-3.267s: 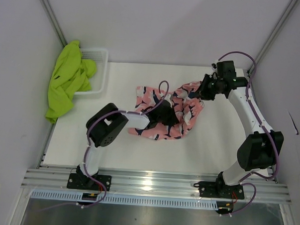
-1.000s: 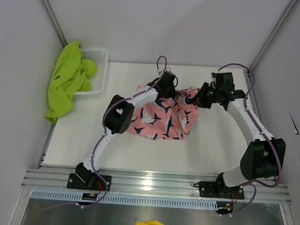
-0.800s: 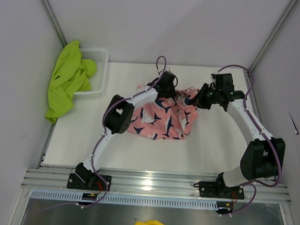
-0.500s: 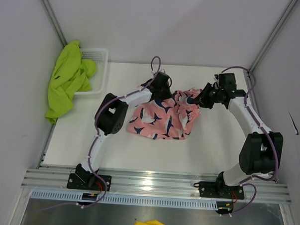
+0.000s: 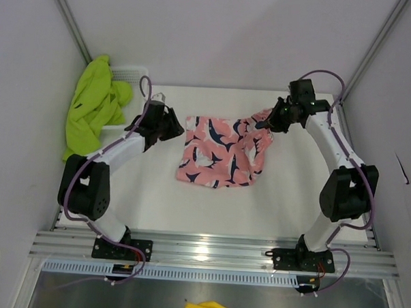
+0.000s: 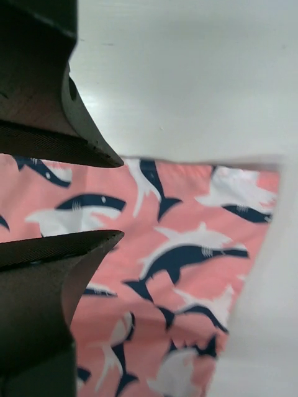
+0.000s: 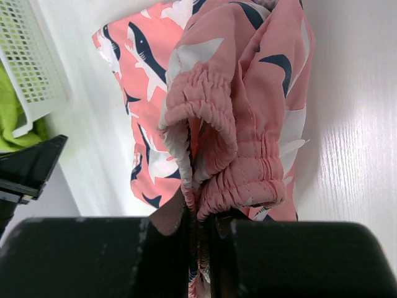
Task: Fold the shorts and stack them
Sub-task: Fold the shorts
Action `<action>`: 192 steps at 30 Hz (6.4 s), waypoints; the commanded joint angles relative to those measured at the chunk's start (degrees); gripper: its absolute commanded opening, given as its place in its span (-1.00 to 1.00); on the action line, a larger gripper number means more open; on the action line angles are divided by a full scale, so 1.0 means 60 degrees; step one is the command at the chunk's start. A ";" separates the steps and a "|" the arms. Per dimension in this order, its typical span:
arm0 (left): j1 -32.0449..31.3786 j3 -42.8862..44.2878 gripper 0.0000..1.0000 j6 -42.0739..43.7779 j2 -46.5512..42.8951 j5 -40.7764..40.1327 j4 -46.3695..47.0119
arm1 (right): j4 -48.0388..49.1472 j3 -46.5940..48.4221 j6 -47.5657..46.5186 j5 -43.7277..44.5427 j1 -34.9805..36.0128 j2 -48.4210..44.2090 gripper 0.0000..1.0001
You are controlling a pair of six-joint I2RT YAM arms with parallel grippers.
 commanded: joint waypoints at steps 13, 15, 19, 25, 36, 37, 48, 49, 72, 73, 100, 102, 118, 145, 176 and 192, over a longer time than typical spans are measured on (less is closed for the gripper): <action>0.0221 0.0164 0.04 0.0905 0.1807 0.2166 -0.0499 | -0.3042 0.4203 0.0017 0.4748 0.2839 0.2200 -1.00; 0.0192 0.0121 0.04 0.0818 0.1924 0.2372 -0.0398 | -0.3115 0.4597 0.0076 0.5084 0.3248 0.2391 -1.00; 0.0177 -0.0260 0.03 0.0627 0.1881 0.2578 -0.0221 | -0.3248 0.5302 0.0368 0.5496 0.3923 0.3195 -1.00; -0.0013 -0.0465 0.02 0.0583 0.1837 0.2535 -0.0397 | -0.2678 0.5596 0.0880 0.5701 0.4773 0.3928 -1.00; -0.0218 0.0252 -0.06 0.0729 0.2627 0.2564 -0.1173 | -0.1681 0.5683 0.1305 0.5482 0.5506 0.4910 -1.00; -0.0219 0.0354 -0.07 0.0686 0.2700 0.2564 -0.1188 | -0.1550 0.5683 0.1364 0.5409 0.5507 0.4969 -1.00; -0.0204 0.0224 -0.16 0.0627 0.2687 0.2651 -0.1217 | -0.0772 0.5683 0.1819 0.5363 0.5858 0.5556 -1.00; -0.0204 0.0238 -0.18 0.0627 0.2687 0.2651 -0.1217 | -0.0685 0.5654 0.1805 0.5379 0.5902 0.5541 -0.99; 0.1598 -0.4303 -0.36 -0.1248 -0.0082 0.4101 0.3689 | 0.2110 0.3973 0.0574 0.3624 0.6298 0.5016 0.33; 0.1612 -0.4405 -0.36 -0.1263 -0.0126 0.4131 0.3849 | 0.2476 0.3361 0.0530 0.3287 0.6254 0.4506 0.34; 0.2389 -0.6442 -0.19 -0.2493 -0.1400 0.5127 0.8112 | 1.0489 -0.3397 0.2960 -0.0802 0.4657 0.2038 -0.78; 0.2389 -0.6500 -0.10 -0.2654 -0.1415 0.5171 0.8565 | 1.0712 -0.3515 0.3078 -0.0716 0.4701 0.2259 -0.80; 0.1027 -0.3543 0.17 -0.0883 -0.0039 0.4162 0.5057 | 0.9497 -0.2563 0.2538 0.1217 0.6239 0.4194 -0.86; 0.2330 -0.7291 0.05 -0.3137 -0.1487 0.4864 1.1597 | 1.3232 -0.3488 0.3502 -0.0114 0.5331 0.3592 -0.76; 0.2360 -0.7672 0.08 -0.3108 -0.1576 0.4878 1.1966 | 0.7875 -0.1889 0.0312 0.0926 0.3853 0.1587 0.40; 0.2315 -0.7613 0.08 -0.3079 -0.1518 0.4966 1.1922 | 0.6991 -0.0953 -0.0657 -0.2850 0.1186 0.3736 0.81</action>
